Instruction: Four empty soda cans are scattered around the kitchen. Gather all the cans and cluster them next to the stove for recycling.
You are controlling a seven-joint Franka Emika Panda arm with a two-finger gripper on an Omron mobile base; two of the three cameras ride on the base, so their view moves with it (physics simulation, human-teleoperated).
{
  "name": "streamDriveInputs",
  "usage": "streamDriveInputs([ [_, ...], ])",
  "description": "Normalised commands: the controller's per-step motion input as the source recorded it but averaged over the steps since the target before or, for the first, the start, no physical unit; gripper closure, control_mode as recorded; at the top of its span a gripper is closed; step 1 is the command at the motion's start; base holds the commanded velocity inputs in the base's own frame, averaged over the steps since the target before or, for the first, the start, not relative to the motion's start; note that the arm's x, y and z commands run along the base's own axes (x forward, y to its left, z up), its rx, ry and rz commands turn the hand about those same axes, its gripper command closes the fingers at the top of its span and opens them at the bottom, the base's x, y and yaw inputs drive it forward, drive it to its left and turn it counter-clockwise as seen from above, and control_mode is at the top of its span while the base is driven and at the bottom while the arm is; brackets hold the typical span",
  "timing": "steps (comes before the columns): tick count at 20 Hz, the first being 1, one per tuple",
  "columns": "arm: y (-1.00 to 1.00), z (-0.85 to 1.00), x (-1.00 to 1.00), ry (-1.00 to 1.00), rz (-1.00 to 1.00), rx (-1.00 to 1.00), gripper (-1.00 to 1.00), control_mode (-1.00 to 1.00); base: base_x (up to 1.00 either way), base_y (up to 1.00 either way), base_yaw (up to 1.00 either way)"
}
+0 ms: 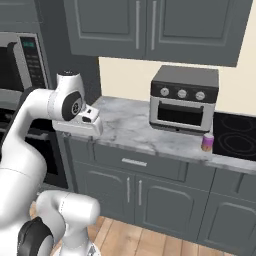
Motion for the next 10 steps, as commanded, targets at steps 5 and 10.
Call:
streamDriveInputs([
  [5,0.0,0.0,0.0,0.0,0.0,0.0,-1.0,1.0,-0.53,0.0,-0.03],
  [10,0.0,0.0,0.0,0.0,0.0,0.0,-1.0,1.0,-0.21,-0.19,-0.26],
])
